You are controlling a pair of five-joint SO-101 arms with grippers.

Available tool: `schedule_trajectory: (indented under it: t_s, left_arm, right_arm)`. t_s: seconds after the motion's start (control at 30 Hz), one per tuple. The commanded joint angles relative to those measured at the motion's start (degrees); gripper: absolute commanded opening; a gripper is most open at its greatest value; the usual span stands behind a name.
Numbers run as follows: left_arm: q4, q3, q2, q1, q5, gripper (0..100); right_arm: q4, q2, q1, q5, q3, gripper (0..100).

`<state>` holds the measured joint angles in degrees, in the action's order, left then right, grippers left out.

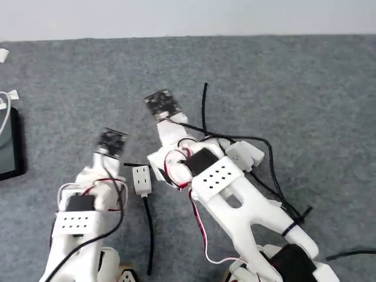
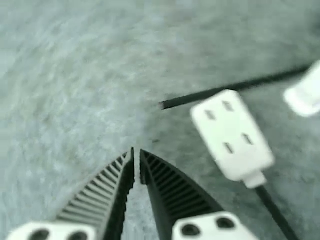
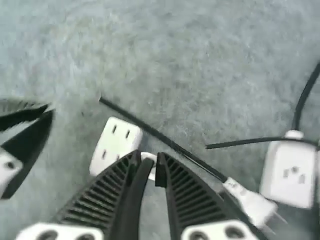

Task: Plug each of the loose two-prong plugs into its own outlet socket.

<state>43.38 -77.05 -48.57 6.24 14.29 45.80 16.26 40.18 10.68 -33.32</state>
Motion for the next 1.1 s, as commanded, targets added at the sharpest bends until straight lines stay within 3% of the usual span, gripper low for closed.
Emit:
schedule_trajectory:
  t_s: [0.0,0.37,0.8,1.07]
  left_arm:
    - [-1.05,3.82,-0.79,8.00,-4.31,1]
    - [-0.88,6.29,-0.70,13.98,-7.56,6]
    - [2.55,8.75,-0.35,14.42,-8.88,2]
    - [1.32,21.05,20.92,18.02,-10.99,2]
  right_arm:
    - [-9.45,0.40,-0.48,3.60,-1.93,0.8]
    - [-14.99,-0.31,3.56,0.88,-2.37,0.8]
    - [-15.52,-6.73,4.62,0.00,-0.53,0.8]
    - [-16.66,-7.08,5.67,0.00,-0.44,0.8]
